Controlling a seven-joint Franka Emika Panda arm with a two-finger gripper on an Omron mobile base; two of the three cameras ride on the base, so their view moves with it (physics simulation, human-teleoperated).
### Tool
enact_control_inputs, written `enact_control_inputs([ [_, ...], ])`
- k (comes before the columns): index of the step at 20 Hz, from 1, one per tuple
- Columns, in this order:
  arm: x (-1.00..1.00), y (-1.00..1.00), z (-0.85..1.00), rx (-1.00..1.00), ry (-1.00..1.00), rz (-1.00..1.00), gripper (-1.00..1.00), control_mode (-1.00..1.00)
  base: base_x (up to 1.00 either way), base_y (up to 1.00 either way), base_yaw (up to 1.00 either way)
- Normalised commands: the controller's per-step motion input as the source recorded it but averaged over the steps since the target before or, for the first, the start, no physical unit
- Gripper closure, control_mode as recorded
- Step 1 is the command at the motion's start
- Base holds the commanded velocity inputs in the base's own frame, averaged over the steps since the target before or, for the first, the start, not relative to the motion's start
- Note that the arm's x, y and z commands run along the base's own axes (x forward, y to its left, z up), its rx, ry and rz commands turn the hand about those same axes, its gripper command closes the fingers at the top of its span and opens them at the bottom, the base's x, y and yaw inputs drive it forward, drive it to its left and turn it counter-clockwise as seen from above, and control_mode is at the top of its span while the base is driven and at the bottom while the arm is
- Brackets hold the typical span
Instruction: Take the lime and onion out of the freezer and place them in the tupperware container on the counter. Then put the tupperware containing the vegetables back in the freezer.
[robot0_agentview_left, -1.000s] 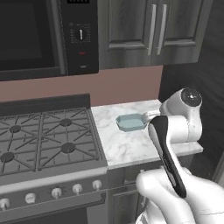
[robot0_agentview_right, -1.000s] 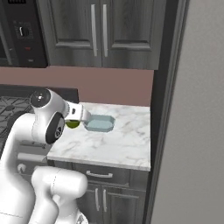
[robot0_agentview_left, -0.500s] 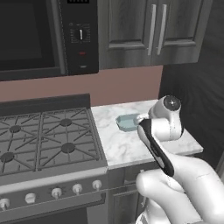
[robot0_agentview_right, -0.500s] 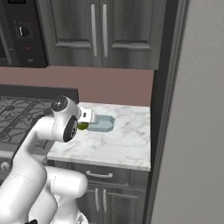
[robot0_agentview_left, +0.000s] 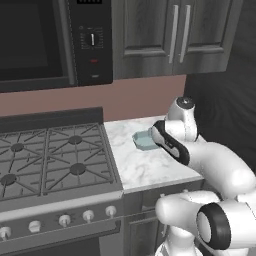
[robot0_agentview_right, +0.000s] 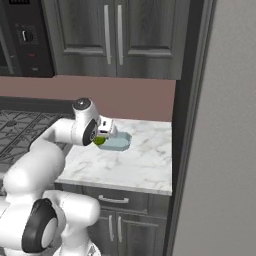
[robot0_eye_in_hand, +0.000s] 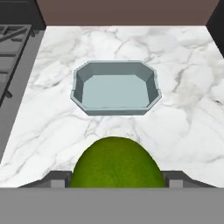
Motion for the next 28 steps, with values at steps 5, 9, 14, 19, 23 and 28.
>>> enact_control_inputs([
  [5, 0.43, 0.0, -0.3, 0.0, 0.04, 0.0, 1.0, -1.0, 0.0, 0.0, 0.0],
  [9, 0.41, 0.0, -0.41, 0.0, 0.0, 0.0, 1.0, -1.0, 0.0, 0.0, 0.0],
  [14, 0.42, 0.0, -0.35, 0.0, 0.01, 0.0, 1.0, -1.0, 0.0, 0.0, 0.0],
  [19, 0.32, 0.0, -0.31, 0.0, 0.01, 0.0, 1.0, -1.0, 0.0, 0.0, 0.0],
  [23, 0.27, 0.0, -0.24, 0.0, 0.03, 0.0, 1.0, -1.0, 0.0, 0.0, 0.0],
  [28, 0.29, 0.0, -0.16, 0.0, 0.05, 0.0, 1.0, -1.0, 0.0, 0.0, 0.0],
])
